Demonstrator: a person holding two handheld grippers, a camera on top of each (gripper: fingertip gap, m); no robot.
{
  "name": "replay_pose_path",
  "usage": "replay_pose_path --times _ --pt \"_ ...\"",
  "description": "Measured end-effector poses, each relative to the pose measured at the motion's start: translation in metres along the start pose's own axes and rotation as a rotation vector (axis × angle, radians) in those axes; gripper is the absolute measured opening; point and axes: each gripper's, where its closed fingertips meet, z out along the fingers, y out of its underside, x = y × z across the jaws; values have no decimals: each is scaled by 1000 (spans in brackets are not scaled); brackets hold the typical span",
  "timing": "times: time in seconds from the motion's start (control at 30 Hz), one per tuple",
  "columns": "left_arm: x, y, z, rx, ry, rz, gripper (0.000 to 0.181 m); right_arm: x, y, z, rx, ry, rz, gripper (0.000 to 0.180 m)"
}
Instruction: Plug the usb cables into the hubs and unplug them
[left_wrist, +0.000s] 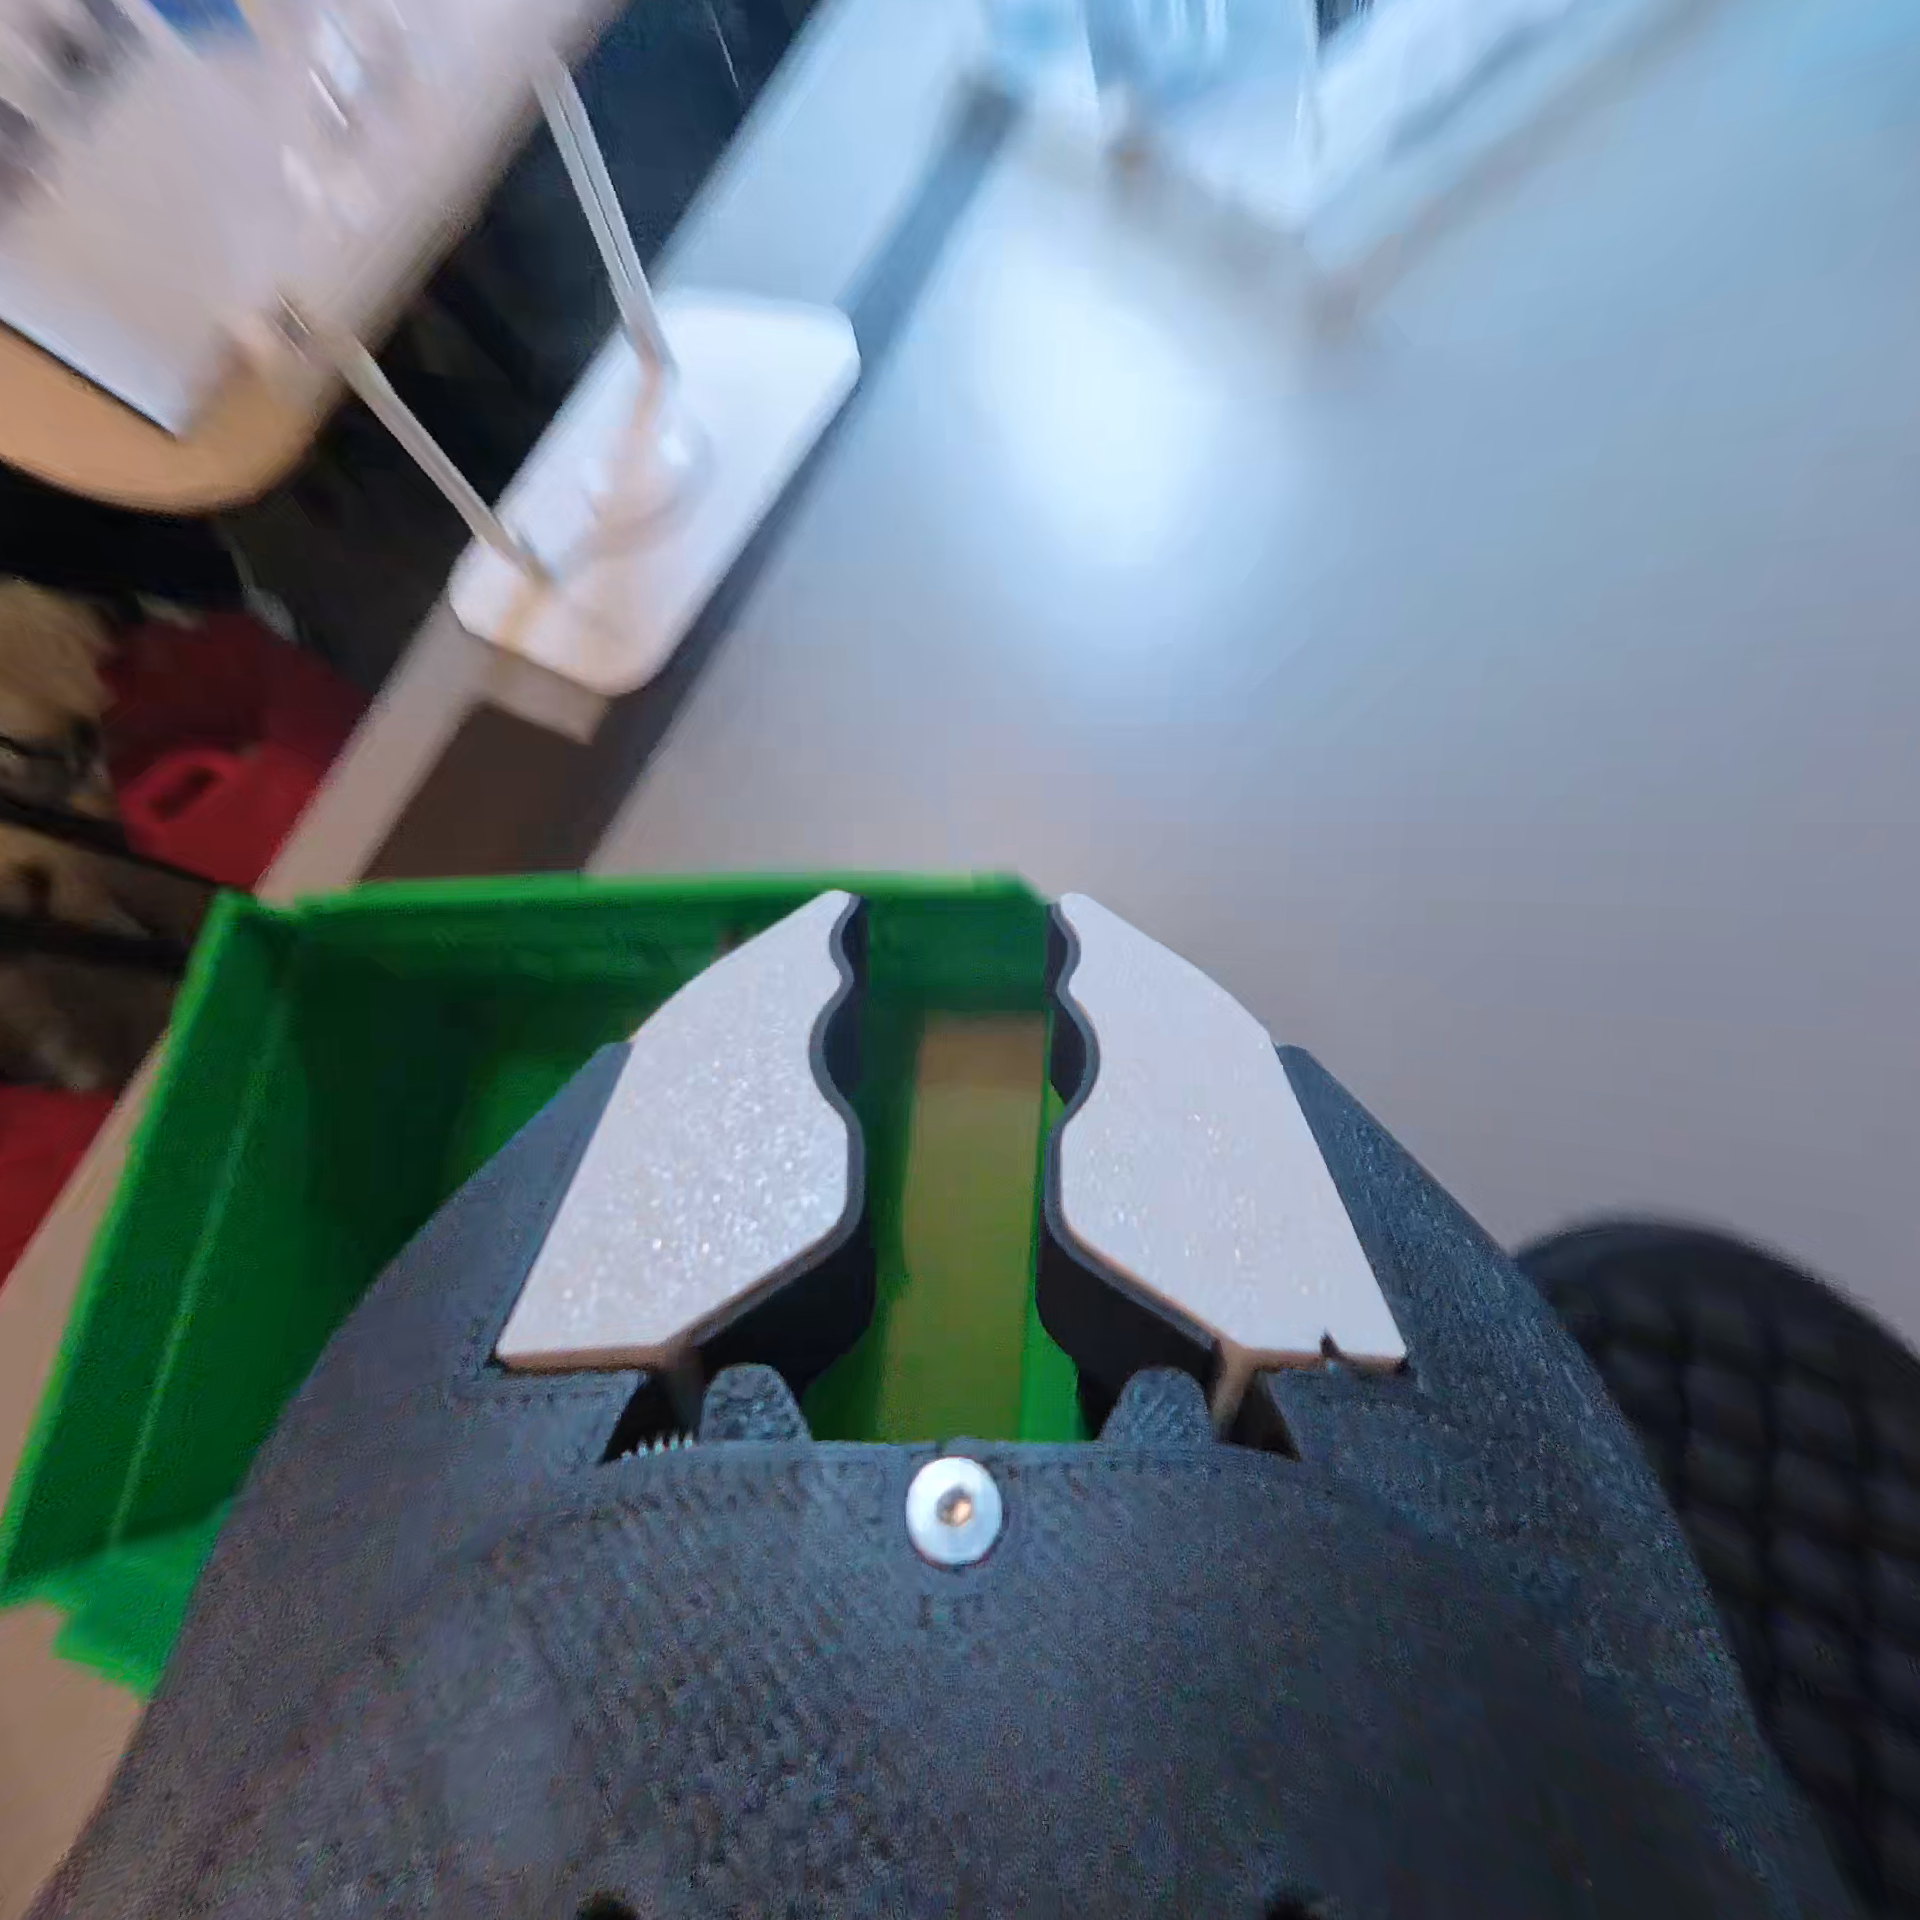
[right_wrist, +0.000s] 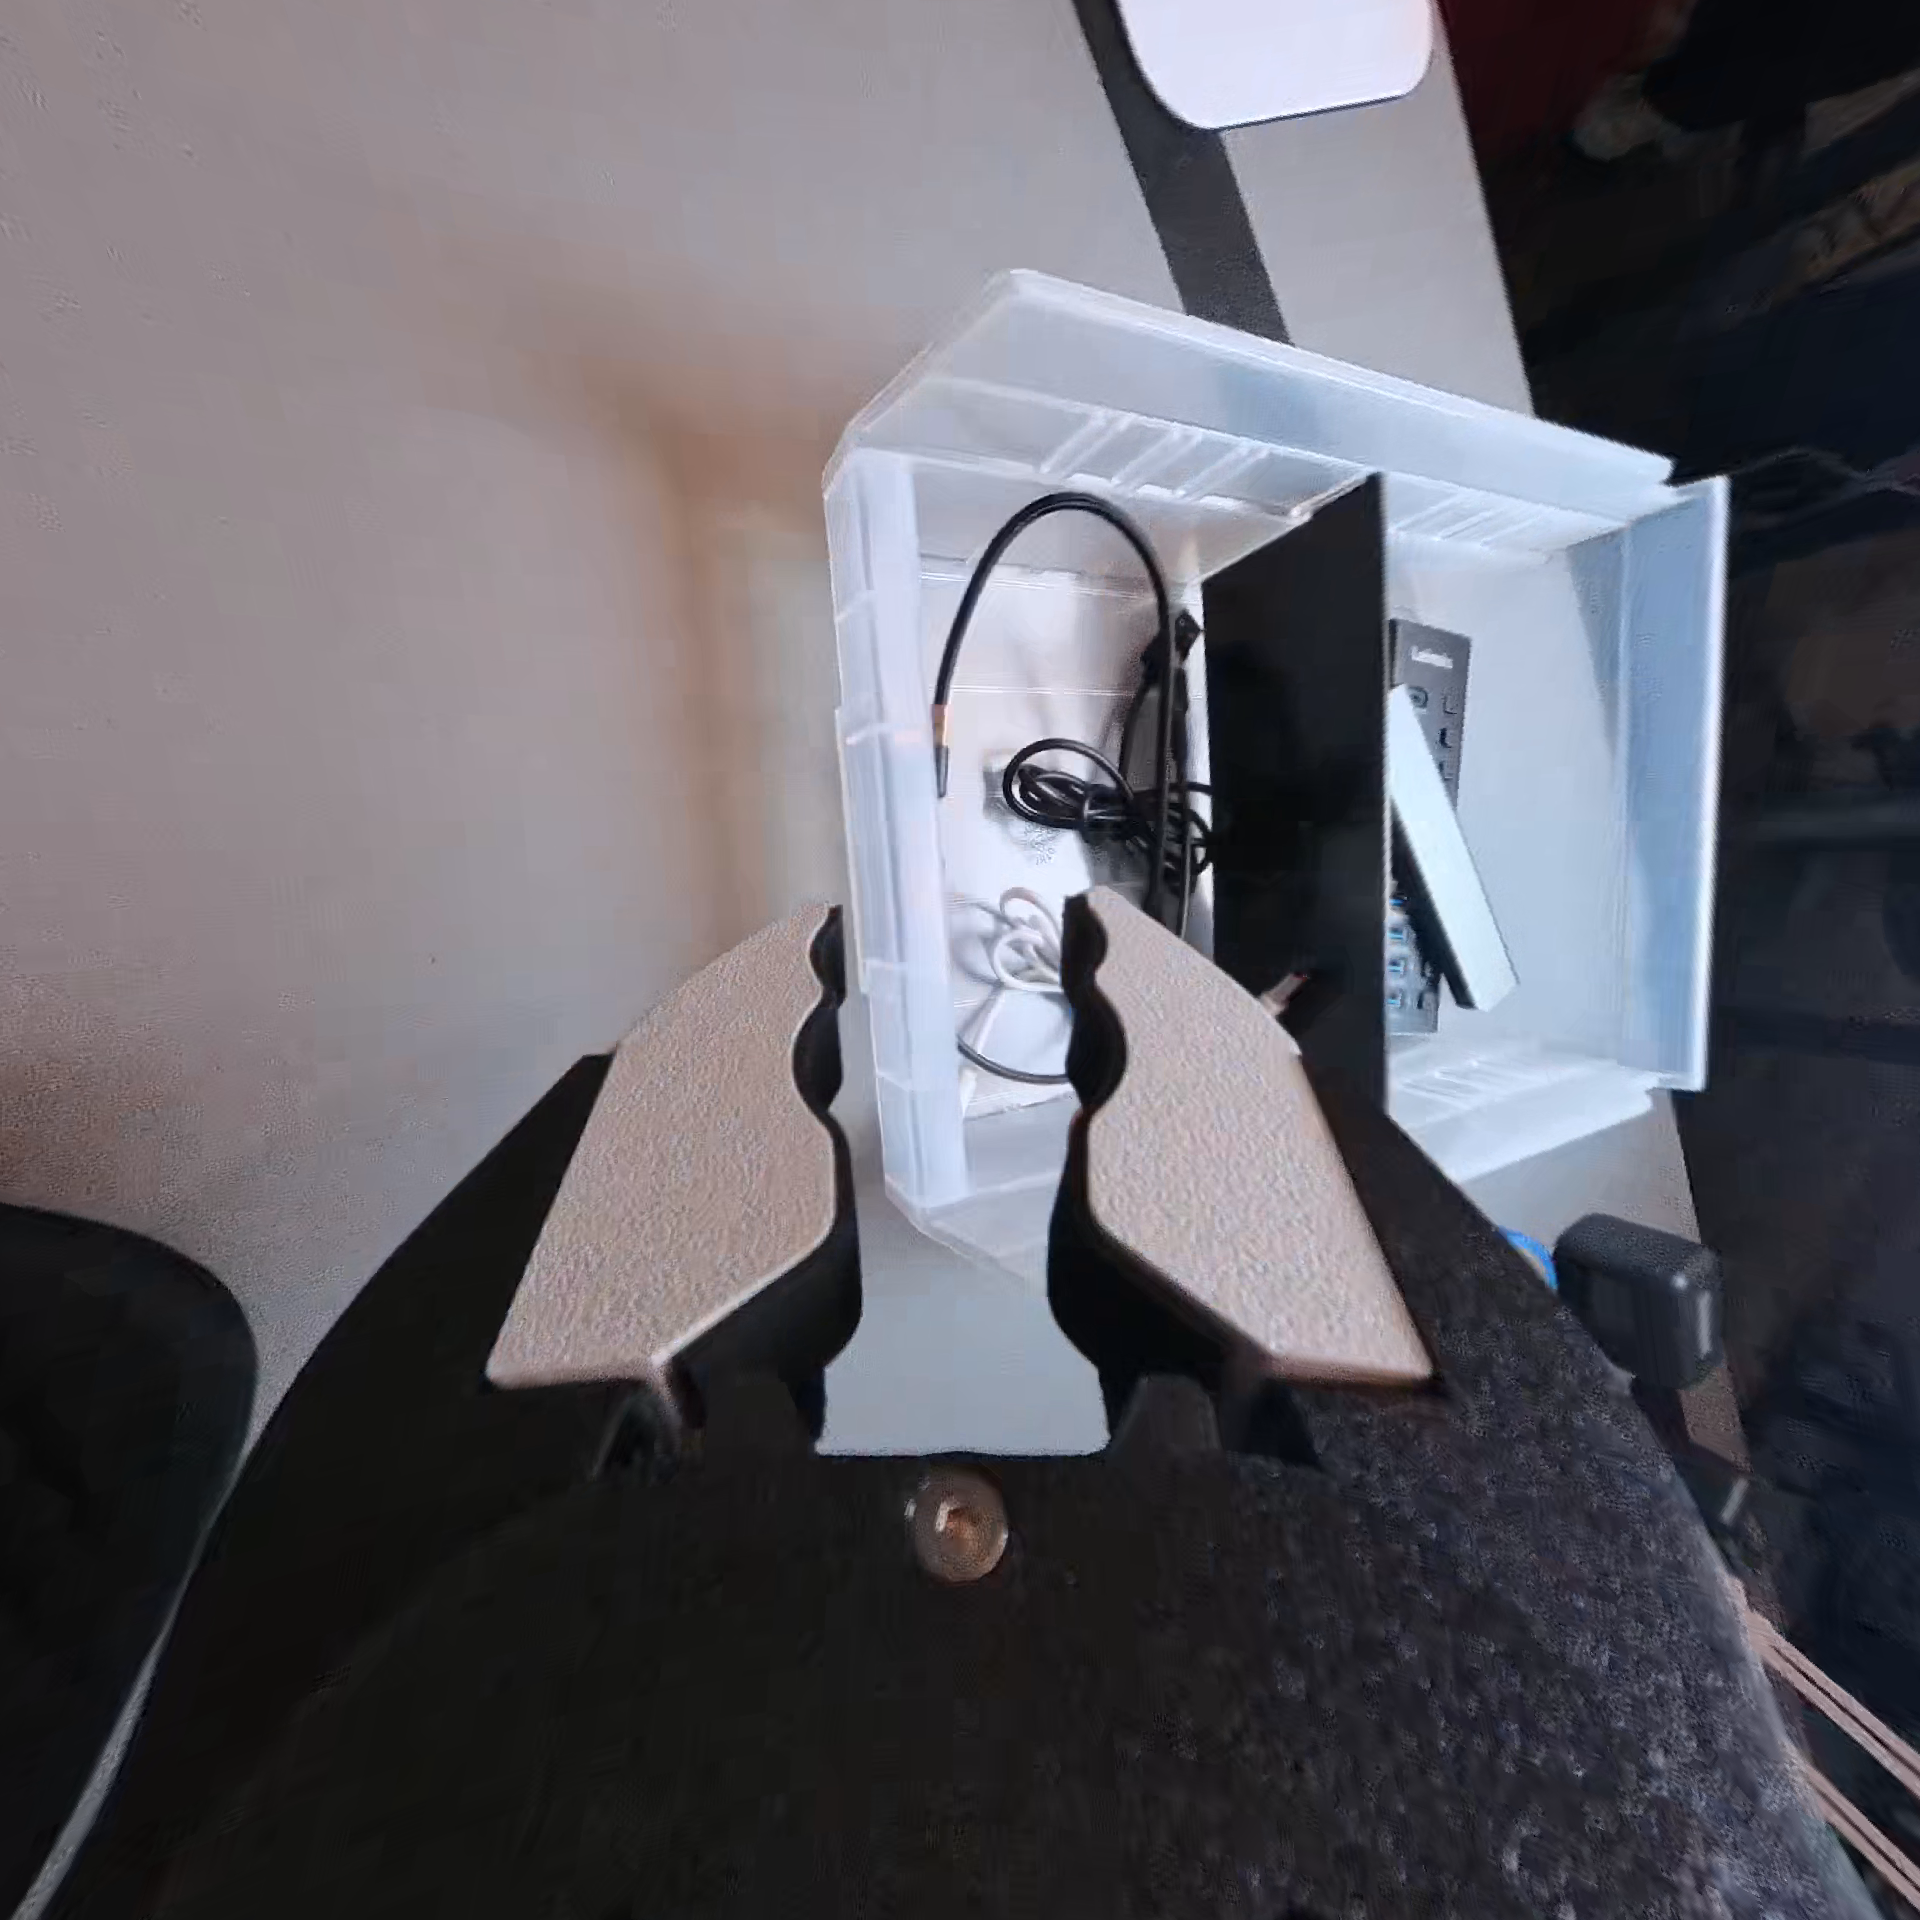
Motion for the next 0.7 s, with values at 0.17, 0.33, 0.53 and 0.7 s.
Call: replay_pose_path --times 0.17,0.33,0.53,0.7 --pt "30 93 10 -376 98 49 44 -22 -12 47 -99 -62 -78 47" --pt "33 122 23 -505 70 122 24 -19 -14 92 -241 -51 -170 42" --pt "54 91 49 -421 30 257 26 -41 -19 95 -235 -23 -325 28" --pt "88 45 78 -290 63 515 24 -115 -44 57 -33 -61 -429 30"
